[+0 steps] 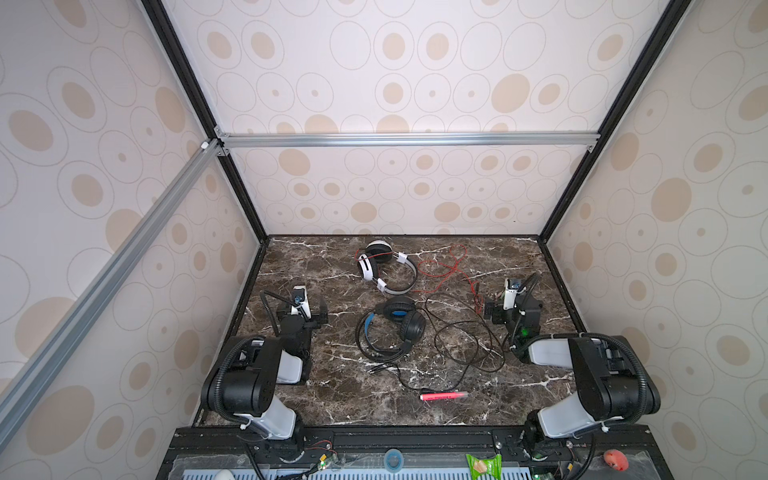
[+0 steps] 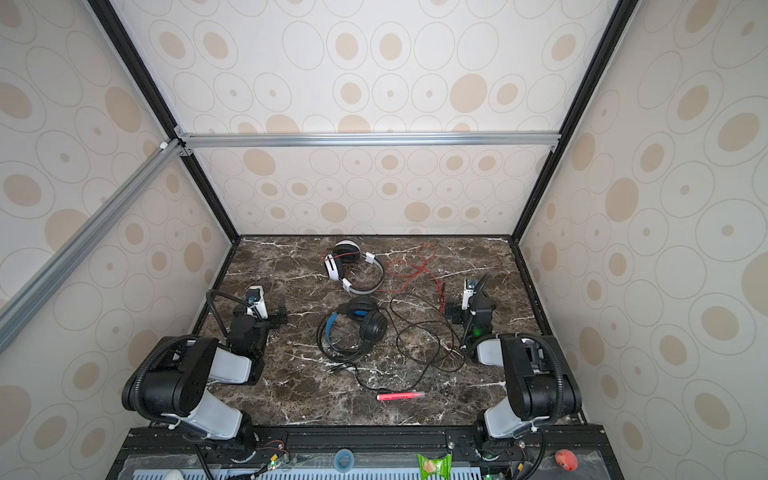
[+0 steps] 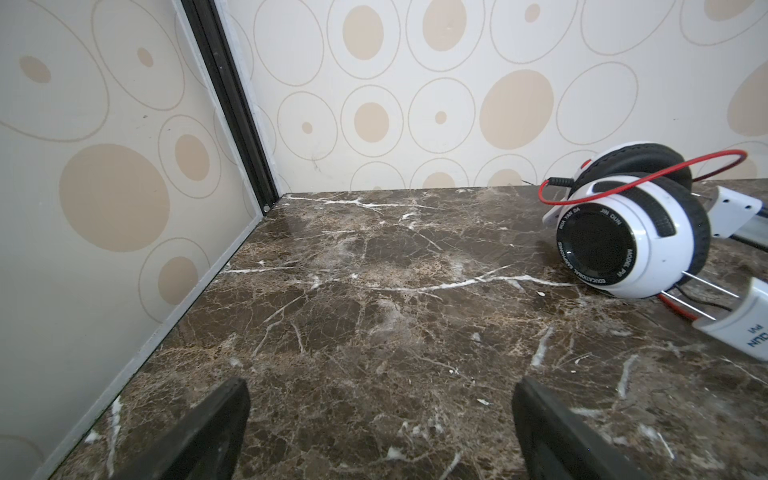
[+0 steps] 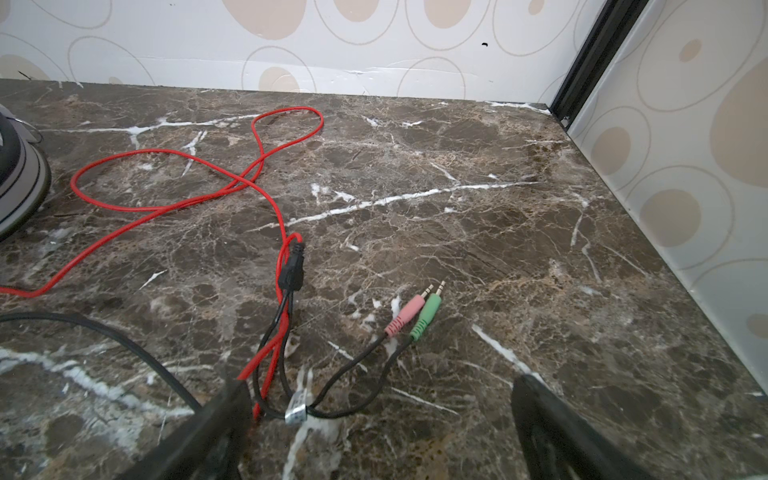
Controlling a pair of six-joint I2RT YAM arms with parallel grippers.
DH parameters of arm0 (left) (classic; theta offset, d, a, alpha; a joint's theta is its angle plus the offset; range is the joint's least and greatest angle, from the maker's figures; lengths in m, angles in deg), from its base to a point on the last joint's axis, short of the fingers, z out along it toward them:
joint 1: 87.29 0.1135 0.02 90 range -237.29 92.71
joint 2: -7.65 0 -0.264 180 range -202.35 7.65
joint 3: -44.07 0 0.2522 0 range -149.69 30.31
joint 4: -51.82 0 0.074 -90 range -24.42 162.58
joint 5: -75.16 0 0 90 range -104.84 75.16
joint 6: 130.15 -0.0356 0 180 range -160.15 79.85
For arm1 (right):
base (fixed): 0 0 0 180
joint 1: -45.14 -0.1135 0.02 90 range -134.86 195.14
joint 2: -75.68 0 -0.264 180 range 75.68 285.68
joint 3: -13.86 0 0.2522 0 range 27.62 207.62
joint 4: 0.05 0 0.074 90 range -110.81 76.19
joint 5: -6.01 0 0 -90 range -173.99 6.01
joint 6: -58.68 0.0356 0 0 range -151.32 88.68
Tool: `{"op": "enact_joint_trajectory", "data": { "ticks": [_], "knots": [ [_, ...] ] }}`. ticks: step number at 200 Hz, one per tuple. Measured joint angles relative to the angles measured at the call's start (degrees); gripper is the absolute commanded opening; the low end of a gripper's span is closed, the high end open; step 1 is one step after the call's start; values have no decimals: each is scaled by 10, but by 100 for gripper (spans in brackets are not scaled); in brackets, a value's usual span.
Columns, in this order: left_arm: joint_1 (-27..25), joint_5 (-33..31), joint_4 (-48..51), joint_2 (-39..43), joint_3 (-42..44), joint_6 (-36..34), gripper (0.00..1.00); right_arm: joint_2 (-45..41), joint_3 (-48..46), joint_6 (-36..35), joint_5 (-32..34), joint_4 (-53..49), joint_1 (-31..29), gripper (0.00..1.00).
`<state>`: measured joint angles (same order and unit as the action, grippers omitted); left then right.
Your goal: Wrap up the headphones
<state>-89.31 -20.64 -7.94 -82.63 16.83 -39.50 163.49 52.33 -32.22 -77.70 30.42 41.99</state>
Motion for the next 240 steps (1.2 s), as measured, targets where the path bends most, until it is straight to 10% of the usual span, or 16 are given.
{"op": "enact_joint_trajectory", "data": {
  "ticks": [240],
  "knots": [
    [0,0,15,30,12,0,98,-11,20,0,-3,-58,0,100]
  ]
}}
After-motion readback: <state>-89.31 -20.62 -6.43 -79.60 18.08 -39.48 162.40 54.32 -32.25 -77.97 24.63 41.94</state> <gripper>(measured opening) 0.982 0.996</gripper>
